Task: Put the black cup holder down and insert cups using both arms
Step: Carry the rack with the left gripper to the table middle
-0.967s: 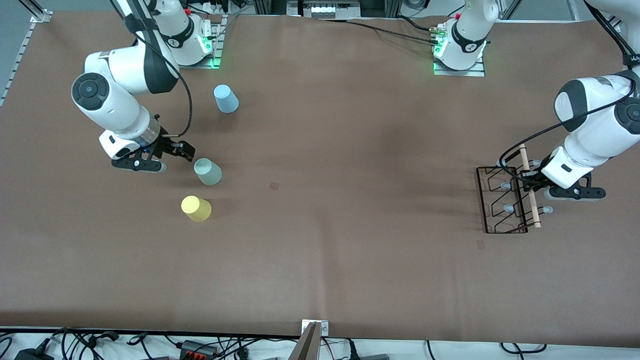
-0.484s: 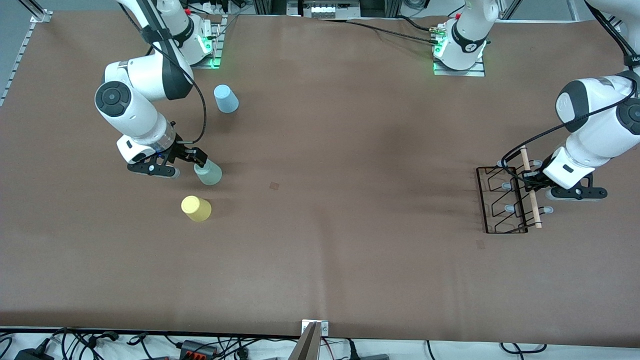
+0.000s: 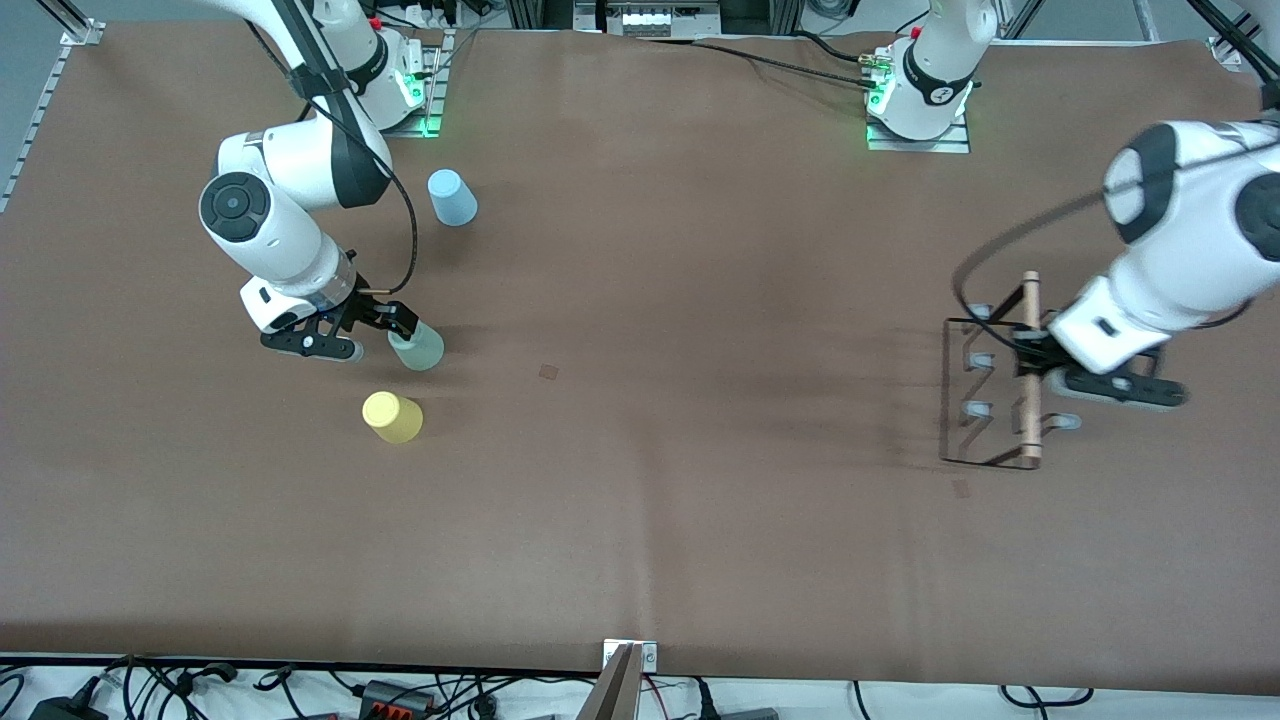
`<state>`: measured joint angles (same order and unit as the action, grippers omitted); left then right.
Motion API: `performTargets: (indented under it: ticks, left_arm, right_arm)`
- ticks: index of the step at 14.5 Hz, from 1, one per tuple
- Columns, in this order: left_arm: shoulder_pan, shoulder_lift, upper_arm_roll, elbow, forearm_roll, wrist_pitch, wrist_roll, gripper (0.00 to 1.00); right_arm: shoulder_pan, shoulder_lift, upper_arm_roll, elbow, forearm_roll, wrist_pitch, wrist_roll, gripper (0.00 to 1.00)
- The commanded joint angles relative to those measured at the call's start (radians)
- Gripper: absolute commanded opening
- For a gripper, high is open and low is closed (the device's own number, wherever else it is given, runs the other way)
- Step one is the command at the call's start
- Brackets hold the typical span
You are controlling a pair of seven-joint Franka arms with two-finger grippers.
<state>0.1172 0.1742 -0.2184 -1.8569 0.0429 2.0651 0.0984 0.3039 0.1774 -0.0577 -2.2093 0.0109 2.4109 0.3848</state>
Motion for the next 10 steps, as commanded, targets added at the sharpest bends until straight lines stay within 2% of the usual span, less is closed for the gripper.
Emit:
performTargets:
  ticks: [1,2,4,8,10]
  left_arm:
    - [-0.004,0.004,-0.157,0.024,0.005,-0.022,-0.026,0.01]
    - [-0.007,0.03,-0.215,0.053,0.005,-0.023,-0.064,0.01]
    - [-0.046,0.079,-0.275,0.087,0.006,-0.02,-0.239,0.01]
    - [-0.253,0.206,-0.282,0.197,0.015,-0.013,-0.509,0.02]
    - [-0.319,0.258,-0.279,0.238,0.018,-0.01,-0.624,0.02]
  right_arm:
    - [0.003,0.028,-0.004,-0.003,0.012,0.059,0.009,1.0]
    - [0.001,0.036,-0.004,-0.001,0.012,0.068,0.011,1.0]
    - [-0.003,0.05,-0.005,0.003,0.012,0.086,0.011,1.0]
    - [0.0,0.096,-0.004,0.013,0.012,0.146,0.011,1.0]
    - [0.006,0.108,-0.005,0.013,0.012,0.162,0.012,1.0]
